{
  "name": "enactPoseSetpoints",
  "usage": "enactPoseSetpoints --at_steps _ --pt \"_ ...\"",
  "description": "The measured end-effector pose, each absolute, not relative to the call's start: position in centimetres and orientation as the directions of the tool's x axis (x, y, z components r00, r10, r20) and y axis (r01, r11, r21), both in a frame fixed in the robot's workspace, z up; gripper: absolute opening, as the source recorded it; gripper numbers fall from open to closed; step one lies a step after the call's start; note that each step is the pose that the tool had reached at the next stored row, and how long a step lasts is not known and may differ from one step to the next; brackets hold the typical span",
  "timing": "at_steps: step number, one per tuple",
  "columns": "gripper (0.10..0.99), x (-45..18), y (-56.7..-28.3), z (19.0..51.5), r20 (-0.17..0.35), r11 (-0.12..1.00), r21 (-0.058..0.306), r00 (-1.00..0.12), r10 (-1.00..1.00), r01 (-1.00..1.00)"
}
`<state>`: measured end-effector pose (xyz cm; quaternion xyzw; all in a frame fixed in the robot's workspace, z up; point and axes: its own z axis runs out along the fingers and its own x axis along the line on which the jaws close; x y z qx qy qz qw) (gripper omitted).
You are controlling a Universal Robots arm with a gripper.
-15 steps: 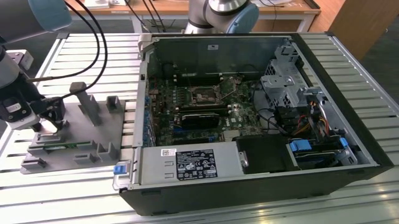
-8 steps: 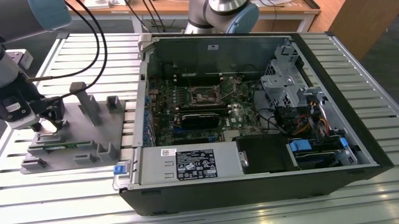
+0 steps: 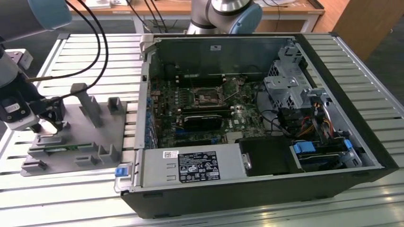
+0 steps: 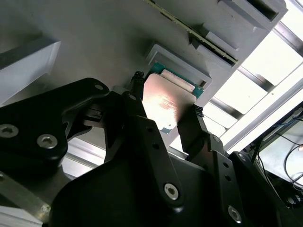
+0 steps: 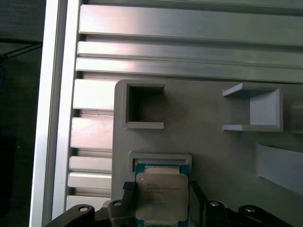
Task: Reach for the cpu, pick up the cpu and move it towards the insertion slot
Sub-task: 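Pick up the cpu and move it towards the insertion slot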
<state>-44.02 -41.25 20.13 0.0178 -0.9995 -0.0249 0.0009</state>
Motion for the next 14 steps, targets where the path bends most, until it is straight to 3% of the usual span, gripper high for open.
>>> enactPoseSetpoints --at_steps 14 --pt "0.537 -44.03 -41.25 20.87 0.001 0.998 0.05 -0.999 -0.036 -0.036"
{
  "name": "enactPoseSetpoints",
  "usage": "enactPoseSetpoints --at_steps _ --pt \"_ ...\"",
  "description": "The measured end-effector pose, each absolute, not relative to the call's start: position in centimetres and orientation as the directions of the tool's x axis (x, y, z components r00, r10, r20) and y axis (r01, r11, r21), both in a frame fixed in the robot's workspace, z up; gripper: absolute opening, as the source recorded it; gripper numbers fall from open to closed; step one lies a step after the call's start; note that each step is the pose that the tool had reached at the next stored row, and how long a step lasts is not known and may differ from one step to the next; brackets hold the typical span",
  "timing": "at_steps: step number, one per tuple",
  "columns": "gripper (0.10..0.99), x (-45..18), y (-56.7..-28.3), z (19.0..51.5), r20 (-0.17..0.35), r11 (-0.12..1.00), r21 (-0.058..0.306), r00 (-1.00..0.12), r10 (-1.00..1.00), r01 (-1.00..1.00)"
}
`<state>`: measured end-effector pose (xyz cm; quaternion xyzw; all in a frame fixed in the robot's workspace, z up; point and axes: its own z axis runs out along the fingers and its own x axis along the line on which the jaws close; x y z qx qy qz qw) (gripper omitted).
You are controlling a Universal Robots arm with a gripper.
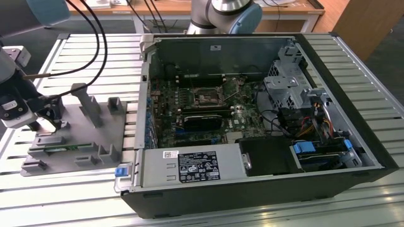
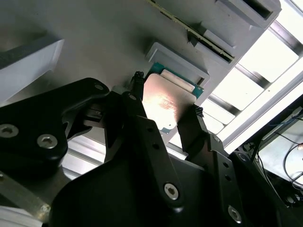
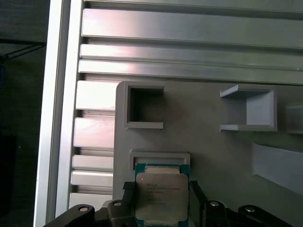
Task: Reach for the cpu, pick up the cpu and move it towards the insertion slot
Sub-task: 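Pick up the cpu and move it towards the insertion slot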
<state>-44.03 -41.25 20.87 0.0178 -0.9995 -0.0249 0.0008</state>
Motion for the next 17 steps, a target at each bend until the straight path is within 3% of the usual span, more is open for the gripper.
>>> enactPoseSetpoints --at_steps 17 --pt "0.537 -44.02 -41.24 21.25 0.001 0.998 0.05 -0.999 -0.036 -0.036"
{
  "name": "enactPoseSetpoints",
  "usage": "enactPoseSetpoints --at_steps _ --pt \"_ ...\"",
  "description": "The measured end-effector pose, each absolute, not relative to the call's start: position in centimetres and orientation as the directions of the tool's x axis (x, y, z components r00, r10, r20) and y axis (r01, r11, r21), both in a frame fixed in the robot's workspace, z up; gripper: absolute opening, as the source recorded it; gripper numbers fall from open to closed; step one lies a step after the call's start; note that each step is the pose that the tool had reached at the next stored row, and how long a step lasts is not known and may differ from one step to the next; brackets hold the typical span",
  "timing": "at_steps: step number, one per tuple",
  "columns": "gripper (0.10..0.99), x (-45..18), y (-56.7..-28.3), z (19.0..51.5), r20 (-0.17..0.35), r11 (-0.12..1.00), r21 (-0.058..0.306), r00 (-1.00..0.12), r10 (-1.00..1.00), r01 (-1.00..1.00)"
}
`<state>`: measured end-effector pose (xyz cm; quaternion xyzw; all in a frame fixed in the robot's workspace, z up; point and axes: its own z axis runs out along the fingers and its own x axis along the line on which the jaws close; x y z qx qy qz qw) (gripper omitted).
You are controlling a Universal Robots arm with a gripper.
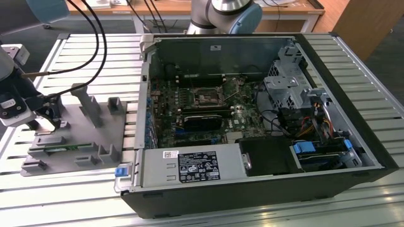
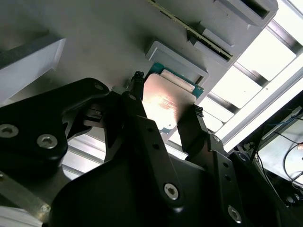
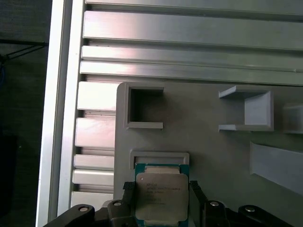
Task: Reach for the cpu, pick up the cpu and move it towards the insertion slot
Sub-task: 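Pick up the cpu and move it towards the insertion slot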
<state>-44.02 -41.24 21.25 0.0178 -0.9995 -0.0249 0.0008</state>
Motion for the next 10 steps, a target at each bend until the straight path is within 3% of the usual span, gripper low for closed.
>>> enactPoseSetpoints --at_steps 10 --pt "0.537 -44.03 -41.23 21.67 0.001 0.998 0.049 -0.999 -0.036 -0.036"
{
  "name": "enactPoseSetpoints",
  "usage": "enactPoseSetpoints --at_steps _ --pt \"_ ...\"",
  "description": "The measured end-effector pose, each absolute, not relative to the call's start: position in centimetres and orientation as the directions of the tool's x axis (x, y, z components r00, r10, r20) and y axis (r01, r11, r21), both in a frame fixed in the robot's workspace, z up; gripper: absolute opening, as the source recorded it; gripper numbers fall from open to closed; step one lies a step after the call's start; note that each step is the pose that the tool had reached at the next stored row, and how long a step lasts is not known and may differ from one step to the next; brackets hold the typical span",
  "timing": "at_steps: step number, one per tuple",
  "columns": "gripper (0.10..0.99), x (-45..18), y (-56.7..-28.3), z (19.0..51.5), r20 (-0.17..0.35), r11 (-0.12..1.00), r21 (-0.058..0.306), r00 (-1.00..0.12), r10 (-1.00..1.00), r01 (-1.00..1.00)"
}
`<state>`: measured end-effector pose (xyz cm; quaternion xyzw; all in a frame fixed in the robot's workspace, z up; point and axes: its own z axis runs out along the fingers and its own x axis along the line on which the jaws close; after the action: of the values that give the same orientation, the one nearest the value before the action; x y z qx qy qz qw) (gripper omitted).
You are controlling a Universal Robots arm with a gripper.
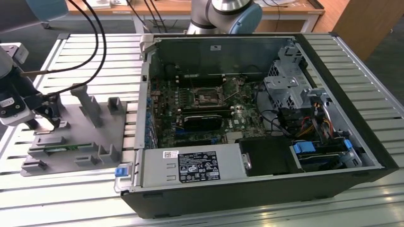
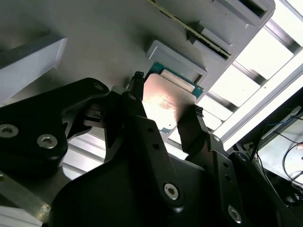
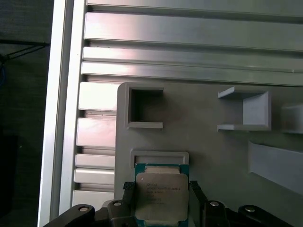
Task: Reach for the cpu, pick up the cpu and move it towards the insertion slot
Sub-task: 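Pick up the cpu and move it towards the insertion slot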
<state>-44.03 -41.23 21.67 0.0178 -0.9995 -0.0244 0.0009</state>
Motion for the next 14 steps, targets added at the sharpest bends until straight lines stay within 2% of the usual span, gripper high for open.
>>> enactPoseSetpoints --at_steps 14 --pt "0.537 -44.0 -41.2 23.5 0.001 0.998 0.045 -0.999 -0.035 -0.035"
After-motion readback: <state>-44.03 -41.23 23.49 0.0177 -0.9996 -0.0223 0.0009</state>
